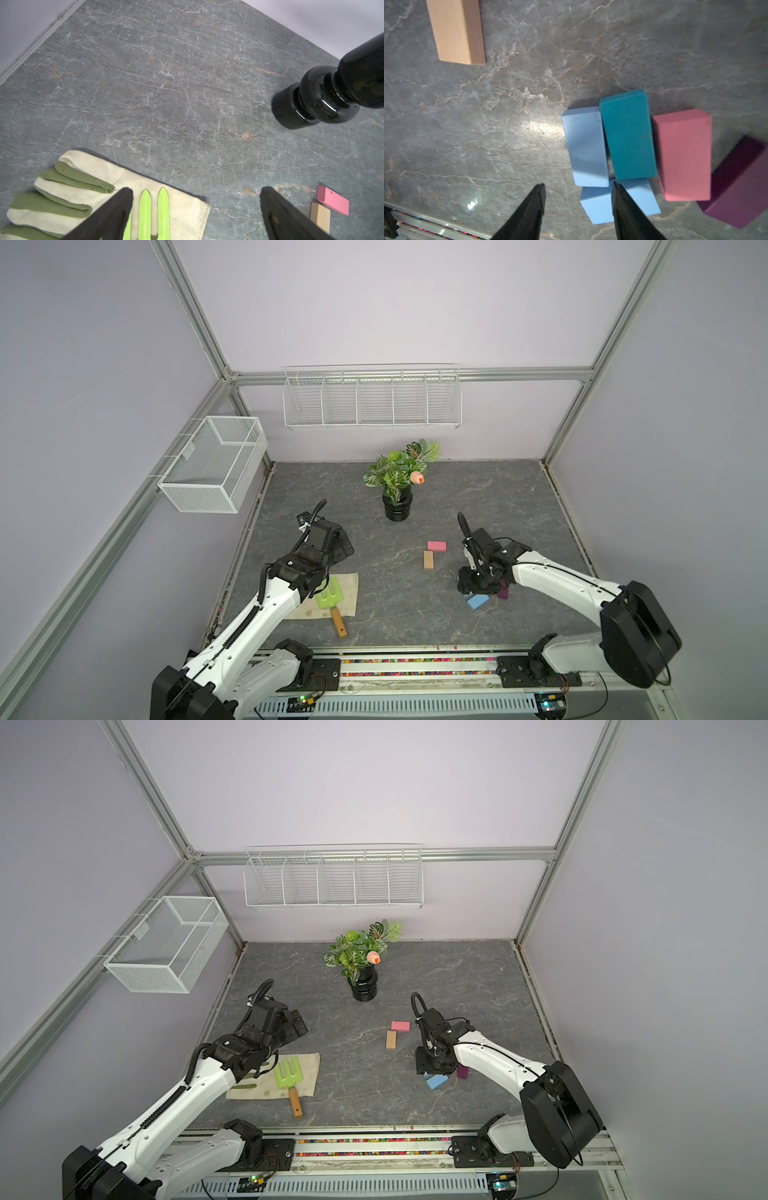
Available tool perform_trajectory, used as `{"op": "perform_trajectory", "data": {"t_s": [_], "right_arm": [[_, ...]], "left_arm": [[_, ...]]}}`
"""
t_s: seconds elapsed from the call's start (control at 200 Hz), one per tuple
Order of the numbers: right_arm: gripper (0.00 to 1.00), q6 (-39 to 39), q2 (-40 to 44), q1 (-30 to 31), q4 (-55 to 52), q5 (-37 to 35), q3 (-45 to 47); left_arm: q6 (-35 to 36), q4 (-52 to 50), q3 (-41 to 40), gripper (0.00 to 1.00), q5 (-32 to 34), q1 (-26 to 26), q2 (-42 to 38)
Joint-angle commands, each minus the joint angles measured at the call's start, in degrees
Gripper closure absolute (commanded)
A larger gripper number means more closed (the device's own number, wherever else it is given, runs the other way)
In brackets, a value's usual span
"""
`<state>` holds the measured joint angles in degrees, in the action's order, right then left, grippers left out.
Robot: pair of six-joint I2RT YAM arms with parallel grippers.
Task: Assemble the number 8 with building blocks
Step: Pick up the building block from the center of the board, then assemble the building block at the center of the board.
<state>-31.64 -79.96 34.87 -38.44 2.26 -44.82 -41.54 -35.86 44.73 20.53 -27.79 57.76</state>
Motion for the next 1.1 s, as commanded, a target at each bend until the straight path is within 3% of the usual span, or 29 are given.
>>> {"op": "perform_trajectory", "data": {"t_s": [0.0,0.27,0.39,0.55,0.855,1.095], "right_arm": [[0.44,0.27,-2.41,0.45,1.66,-0.49,0.06],[0.45,0.71,-7.07,0.37,4.27,-3.19,-0.48],[0.59,0.50,-9.30,0.39,5.12,-2.92,-1.06],[0.93,0.01,-9.25,0.40,5.19,-2.95,-1.72],[0.93,1.05,-13.34,0.14,3.53,-5.77,-11.63],[0.93,0.36,-19.90,-0.68,4.12,-4.05,-16.41]], "left_arm": [[-0.93,0.44,0.48,0.00,-0.10,-0.25,-0.38],[-0.78,-0.08,1.56,0.00,-0.66,-0.25,1.03],[-0.73,-0.44,2.03,0.01,-0.79,-0.25,1.82],[-0.86,-0.18,1.59,0.00,-0.76,-0.27,1.41],[-0.68,0.18,1.17,0.00,-0.86,-0.25,1.56],[-0.25,-0.04,0.89,0.01,-0.48,-0.29,1.29]]}}
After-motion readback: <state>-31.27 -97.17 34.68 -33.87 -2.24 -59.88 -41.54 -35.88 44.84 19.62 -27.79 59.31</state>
